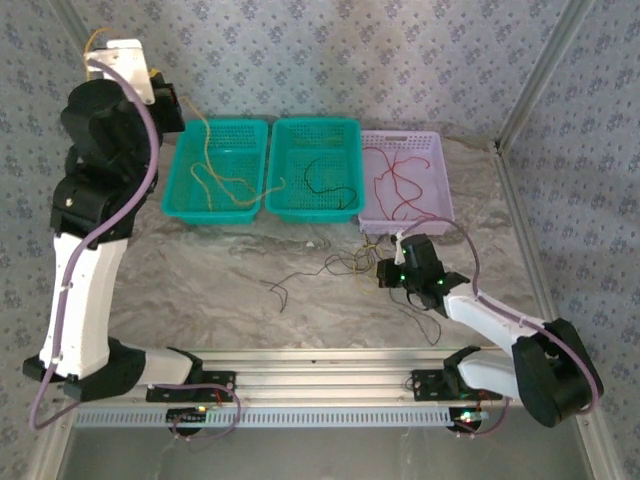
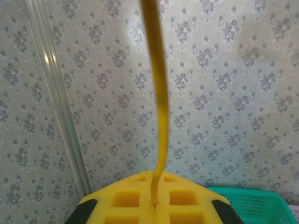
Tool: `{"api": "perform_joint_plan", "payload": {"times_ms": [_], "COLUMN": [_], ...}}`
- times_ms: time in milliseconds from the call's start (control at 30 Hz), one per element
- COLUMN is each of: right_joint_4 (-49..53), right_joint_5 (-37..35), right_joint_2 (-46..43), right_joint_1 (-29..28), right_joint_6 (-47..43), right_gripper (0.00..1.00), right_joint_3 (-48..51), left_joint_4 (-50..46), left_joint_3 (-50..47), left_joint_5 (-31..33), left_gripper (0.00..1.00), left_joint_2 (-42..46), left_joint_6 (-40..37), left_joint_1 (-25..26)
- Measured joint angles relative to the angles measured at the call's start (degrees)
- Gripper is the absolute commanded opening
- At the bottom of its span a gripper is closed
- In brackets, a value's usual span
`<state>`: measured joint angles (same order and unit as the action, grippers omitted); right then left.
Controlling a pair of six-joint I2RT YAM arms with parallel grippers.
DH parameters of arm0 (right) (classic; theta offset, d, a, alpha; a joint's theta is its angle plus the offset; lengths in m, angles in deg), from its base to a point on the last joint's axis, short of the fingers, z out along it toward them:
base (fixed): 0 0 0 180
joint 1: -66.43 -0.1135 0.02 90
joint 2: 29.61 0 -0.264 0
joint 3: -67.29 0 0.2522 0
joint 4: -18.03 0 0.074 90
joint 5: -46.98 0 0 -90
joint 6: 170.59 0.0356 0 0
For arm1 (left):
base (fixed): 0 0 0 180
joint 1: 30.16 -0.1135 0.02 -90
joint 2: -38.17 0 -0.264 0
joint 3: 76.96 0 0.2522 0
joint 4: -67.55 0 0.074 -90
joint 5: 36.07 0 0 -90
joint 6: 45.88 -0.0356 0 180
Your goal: Untangle the cables
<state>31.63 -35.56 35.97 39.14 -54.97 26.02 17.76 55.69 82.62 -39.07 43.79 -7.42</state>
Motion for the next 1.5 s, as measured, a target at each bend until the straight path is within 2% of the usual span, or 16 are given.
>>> {"api": "perform_joint_plan", "payload": {"times_ms": [333, 733, 1000, 1033, 1100, 1133, 1167, 1200, 1333, 1500], "right_joint_4": [4.98, 7.76, 8.37, 8.7, 9.22, 9.53, 9.92, 10.34, 11.15, 12.48], "right_joint_5": [0.48, 0.39, -0.31, -0.46, -0.63, -0.63, -0.63, -0.63, -0.61, -0.5], "right_joint_2": [-10.43, -11.61, -11.61, -11.61, -11.58, -11.58, -11.58, -11.58, -11.52, -10.12], "right_joint_1": [-2.95, -10.23, -13.62, -13.75, -13.94, -14.01, -14.01, -14.08, -14.12, -14.12], "right_joint_6": [-1.53, -2.14, -2.64, -2.8, -3.13, -3.32, -3.65, -3.85, -4.35, -5.11], "right_gripper": [0.0, 0.0, 0.0, 0.0, 0.0, 0.0, 0.0, 0.0, 0.0, 0.0], "right_joint_3": [-0.92, -2.47, -4.39, -4.81, -5.77, -6.45, -7.26, -7.98, -11.08, -14.51], "left_joint_4": [3.34, 9.64, 11.61, 11.54, 11.39, 11.3, 11.08, 10.8, 9.99, 7.76], "left_joint_3": [-5.64, -16.94, -22.4, -22.86, -22.93, -22.93, -22.93, -22.95, -23.63, -25.88], "left_joint_5": [-4.5, -10.88, -14.53, -15.21, -16.57, -17.44, -18.29, -19.06, -21.66, -26.38], "left_gripper": [0.0, 0.0, 0.0, 0.06, 0.3, 0.46, 0.58, 0.65, 0.83, 0.91], "left_joint_2": [-5.42, -12.28, -17.09, -17.57, -18.67, -19.21, -19.67, -19.93, -19.76, -16.55], "left_joint_6": [3.06, 8.17, 11.74, 12.26, 12.81, 13.31, 13.97, 14.45, 16.33, 20.06], "left_joint_1": [-7.8, -12.22, -13.0, -13.0, -12.98, -12.98, -12.98, -12.96, -11.91, -10.12]}}
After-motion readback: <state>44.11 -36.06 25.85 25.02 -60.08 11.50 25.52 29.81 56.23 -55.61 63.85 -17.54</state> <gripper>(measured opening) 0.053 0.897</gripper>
